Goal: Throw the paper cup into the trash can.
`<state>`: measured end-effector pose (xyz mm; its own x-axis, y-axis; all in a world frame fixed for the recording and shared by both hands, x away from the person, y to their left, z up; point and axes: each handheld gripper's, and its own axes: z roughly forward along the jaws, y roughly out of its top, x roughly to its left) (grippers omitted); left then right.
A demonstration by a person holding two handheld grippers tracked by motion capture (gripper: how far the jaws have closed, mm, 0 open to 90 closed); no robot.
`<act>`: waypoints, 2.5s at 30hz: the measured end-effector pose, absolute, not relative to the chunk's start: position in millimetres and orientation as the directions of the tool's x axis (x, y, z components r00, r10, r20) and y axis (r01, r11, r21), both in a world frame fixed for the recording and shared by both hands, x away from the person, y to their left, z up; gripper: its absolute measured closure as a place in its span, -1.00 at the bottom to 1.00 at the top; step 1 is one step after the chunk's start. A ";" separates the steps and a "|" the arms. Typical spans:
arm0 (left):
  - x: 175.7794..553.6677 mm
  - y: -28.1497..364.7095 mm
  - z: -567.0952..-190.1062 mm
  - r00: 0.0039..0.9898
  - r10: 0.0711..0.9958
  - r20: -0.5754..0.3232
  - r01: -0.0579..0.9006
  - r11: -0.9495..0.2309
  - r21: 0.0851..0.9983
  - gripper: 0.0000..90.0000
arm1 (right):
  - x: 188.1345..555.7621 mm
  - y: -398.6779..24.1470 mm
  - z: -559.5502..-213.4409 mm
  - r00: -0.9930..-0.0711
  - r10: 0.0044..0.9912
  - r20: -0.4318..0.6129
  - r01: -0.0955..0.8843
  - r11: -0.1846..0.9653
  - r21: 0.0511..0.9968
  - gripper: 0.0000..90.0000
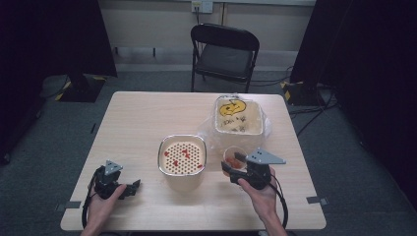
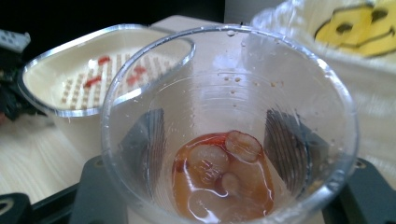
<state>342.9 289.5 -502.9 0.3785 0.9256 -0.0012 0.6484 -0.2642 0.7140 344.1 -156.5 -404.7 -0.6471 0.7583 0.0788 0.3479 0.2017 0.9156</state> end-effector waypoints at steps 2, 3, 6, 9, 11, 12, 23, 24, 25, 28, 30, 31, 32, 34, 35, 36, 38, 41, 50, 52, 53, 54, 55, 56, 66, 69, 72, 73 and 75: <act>342.8 289.1 -503.0 0.376 0.927 -0.007 0.650 -0.259 0.715 -1.00 | 346.8 -154.1 -397.9 -0.649 0.758 0.068 0.335 0.205 0.920 -0.14; 342.8 289.1 -503.1 0.376 0.927 -0.007 0.650 -0.258 0.715 -1.00 | 348.5 -153.0 -394.8 -0.650 0.758 0.062 0.326 0.204 0.923 -0.14; 342.9 289.5 -502.8 0.379 0.926 -0.001 0.649 -0.264 0.714 -1.00 | 355.3 -147.6 -383.9 -0.649 0.759 0.050 0.305 0.200 0.931 -0.14; 342.8 289.2 -503.0 0.376 0.926 -0.006 0.650 -0.260 0.714 -1.00 | 358.5 -144.9 -379.0 -0.647 0.762 0.039 0.291 0.200 0.935 -0.14; 342.9 289.4 -502.9 0.378 0.926 -0.001 0.648 -0.264 0.714 -1.00 | 361.6 -142.0 -373.8 -0.650 0.759 0.026 0.276 0.204 0.939 -0.14; 342.9 289.4 -502.9 0.378 0.926 -0.002 0.649 -0.264 0.714 -1.00 | 364.1 -139.2 -368.1 -0.648 0.762 0.009 0.259 0.210 0.943 -0.13; 342.8 289.2 -502.9 0.376 0.927 -0.004 0.650 -0.261 0.714 -1.00 | 378.5 -128.3 -347.8 -0.628 0.775 -0.071 0.186 0.238 0.953 -0.11; 342.8 289.1 -503.0 0.376 0.927 -0.007 0.650 -0.259 0.714 -1.00 | 381.6 -124.5 -345.5 -0.621 0.777 -0.098 0.174 0.259 0.950 -0.10; 342.8 289.1 -503.0 0.376 0.927 -0.007 0.650 -0.259 0.714 -1.00 | 383.4 -122.5 -344.5 -0.622 0.775 -0.109 0.171 0.271 0.947 -0.10; 342.8 289.1 -503.0 0.376 0.927 -0.006 0.650 -0.259 0.714 -1.00 | 387.2 -118.4 -342.4 -0.615 0.777 -0.138 0.163 0.297 0.941 -0.10; 342.8 289.3 -502.9 0.377 0.926 -0.004 0.649 -0.261 0.714 -1.00 | 390.2 -115.7 -339.9 -0.615 0.774 -0.152 0.157 0.308 0.938 -0.09; 342.8 289.2 -503.0 0.376 0.926 -0.006 0.650 -0.259 0.714 -1.00 | 391.1 -114.8 -338.5 -0.612 0.775 -0.159 0.154 0.314 0.937 -0.09; 342.8 289.2 -502.9 0.376 0.927 -0.004 0.650 -0.261 0.714 -1.00 | 391.9 -113.4 -336.9 -0.607 0.775 -0.176 0.149 0.328 0.933 -0.09; 342.8 289.2 -502.9 0.376 0.927 -0.004 0.650 -0.261 0.714 -1.00 | 393.7 -111.8 -333.5 -0.600 0.776 -0.196 0.140 0.342 0.929 -0.08; 342.8 289.2 -503.0 0.376 0.926 -0.006 0.650 -0.260 0.714 -1.00 | 394.9 -110.5 -329.2 -0.591 0.773 -0.229 0.131 0.372 0.919 -0.08; 342.8 289.2 -503.0 0.376 0.926 -0.006 0.650 -0.260 0.714 -1.00 | 394.9 -110.5 -329.2 -0.591 0.773 -0.229 0.131 0.372 0.919 -0.08; 342.8 289.1 -503.0 0.376 0.927 -0.006 0.650 -0.259 0.714 -1.00 | 396.9 -112.1 -324.7 -0.590 0.770 -0.242 0.128 0.385 0.914 -0.08; 342.8 289.2 -502.9 0.376 0.927 -0.004 0.650 -0.261 0.714 -1.00 | 398.2 -112.3 -320.0 -0.569 0.766 -0.300 0.108 0.431 0.896 -0.07; 342.9 289.1 -503.0 0.376 0.926 -0.004 0.649 -0.260 0.714 -1.00 | 397.6 -99.8 -326.4 -0.539 0.738 -0.407 0.079 0.525 0.848 -0.05; 342.9 289.1 -502.9 0.376 0.927 -0.004 0.649 -0.260 0.714 -1.00 | 395.5 -91.1 -328.3 -0.524 0.708 -0.473 0.059 0.585 0.809 -0.05; 342.9 289.1 -502.9 0.376 0.927 -0.004 0.649 -0.260 0.714 -1.00 | 395.5 -91.1 -328.3 -0.524 0.708 -0.473 0.059 0.585 0.809 -0.05; 342.9 289.2 -502.9 0.377 0.926 -0.004 0.649 -0.261 0.714 -1.00 | 395.3 -88.5 -329.2 -0.523 0.694 -0.494 0.050 0.604 0.796 -0.05; 342.9 289.4 -502.7 0.378 0.926 0.001 0.648 -0.266 0.714 -1.00 | 395.6 -84.5 -331.2 -0.528 0.676 -0.514 0.048 0.628 0.777 -0.05; 342.8 289.1 -502.9 0.376 0.927 -0.004 0.650 -0.260 0.714 -1.00 | 395.1 -82.2 -332.4 -0.522 0.666 -0.533 0.045 0.645 0.763 -0.05; 342.9 289.2 -502.9 0.376 0.926 -0.004 0.649 -0.261 0.714 -1.00 | 389.6 -63.3 -340.1 -0.499 0.557 -0.663 -0.010 0.762 0.648 -0.04; 342.9 289.2 -502.9 0.377 0.926 -0.004 0.649 -0.261 0.714 -1.00 | 385.6 -53.7 -341.0 -0.463 0.507 -0.727 -0.038 0.808 0.588 -0.03; 342.9 289.2 -502.9 0.377 0.926 -0.004 0.650 -0.261 0.714 -1.00 | 383.7 -49.1 -342.4 -0.448 0.468 -0.762 -0.053 0.837 0.545 -0.03; 342.9 289.1 -502.9 0.376 0.927 -0.004 0.650 -0.260 0.714 -1.00 | 382.2 -46.6 -343.9 -0.441 0.460 -0.770 -0.055 0.843 0.535 -0.03; 342.9 289.2 -502.9 0.376 0.926 -0.004 0.649 -0.261 0.714 -1.00 | 379.8 -42.4 -346.2 -0.427 0.431 -0.795 -0.064 0.863 0.502 -0.03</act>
<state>342.9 289.2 -502.9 0.3765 0.9264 -0.0042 0.6495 -0.2607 0.7143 379.8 -42.4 -346.2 -0.4272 0.4309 -0.7949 -0.0639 0.8625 0.5020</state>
